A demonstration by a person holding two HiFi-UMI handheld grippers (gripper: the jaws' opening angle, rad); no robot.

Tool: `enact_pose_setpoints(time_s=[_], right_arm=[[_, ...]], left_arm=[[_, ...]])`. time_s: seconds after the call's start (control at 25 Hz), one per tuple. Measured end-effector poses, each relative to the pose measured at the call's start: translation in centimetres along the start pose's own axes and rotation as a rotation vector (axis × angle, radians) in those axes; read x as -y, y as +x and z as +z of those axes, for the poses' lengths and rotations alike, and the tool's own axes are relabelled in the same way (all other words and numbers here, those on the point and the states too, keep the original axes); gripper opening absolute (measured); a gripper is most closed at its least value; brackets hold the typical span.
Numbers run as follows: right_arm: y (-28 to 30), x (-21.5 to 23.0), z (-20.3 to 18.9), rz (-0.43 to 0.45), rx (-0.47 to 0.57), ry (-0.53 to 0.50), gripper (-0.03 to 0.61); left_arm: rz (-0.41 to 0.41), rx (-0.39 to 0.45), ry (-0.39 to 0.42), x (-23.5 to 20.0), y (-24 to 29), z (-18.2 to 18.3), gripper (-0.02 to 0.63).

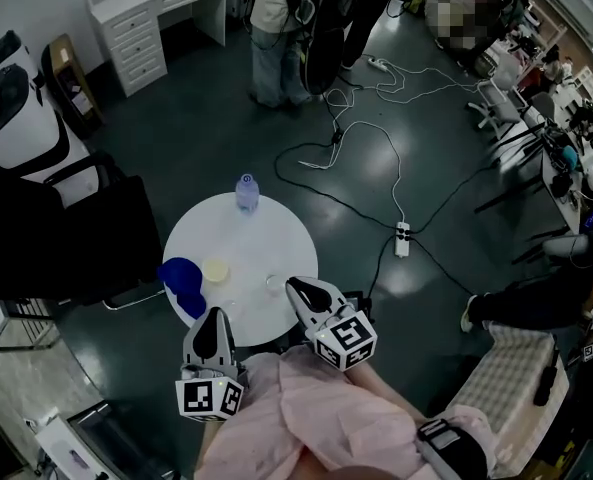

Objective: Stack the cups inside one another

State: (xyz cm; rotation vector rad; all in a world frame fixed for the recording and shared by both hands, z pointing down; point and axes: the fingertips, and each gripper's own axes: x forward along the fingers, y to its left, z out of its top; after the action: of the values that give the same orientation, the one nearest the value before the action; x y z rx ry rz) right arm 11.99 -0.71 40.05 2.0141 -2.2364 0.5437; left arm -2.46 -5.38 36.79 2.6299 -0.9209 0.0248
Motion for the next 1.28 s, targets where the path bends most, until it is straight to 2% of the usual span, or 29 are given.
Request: enact_pose_setpoints(time_s=[0.36,0.64,0.72,0.84,1.28], right_arm=[[1.7,0.4,1.2,0.026,0.001,-0.022,0.038],[3.0,1.5,1.6,0.006,-0.025,-0.057,0.038],[3.5,1.7,1.3,0.000,-0.038,-0.065,0.042],[4.2,2.1,0.3,-0.001,-0.071,-0.060,0.098],[4.2,6.2,-1.4,-0.078,-0.146,-0.068,0.100]], left_arm=[[0.040,0.004,0.000,-1.7,0.0,0.4,0.018],[0.054,-0.004,-0.023,-1.8,-0.5,0.5,0.020],[0.049,0.000,-0.024,-1.9,-0.5,0.5,0.020],[0.050,0.004,-0.027,-2.1,-0.5,0.2,0.019],[0.076,0.026,-0.024,-2.2,-0.8,1.0,0.020]])
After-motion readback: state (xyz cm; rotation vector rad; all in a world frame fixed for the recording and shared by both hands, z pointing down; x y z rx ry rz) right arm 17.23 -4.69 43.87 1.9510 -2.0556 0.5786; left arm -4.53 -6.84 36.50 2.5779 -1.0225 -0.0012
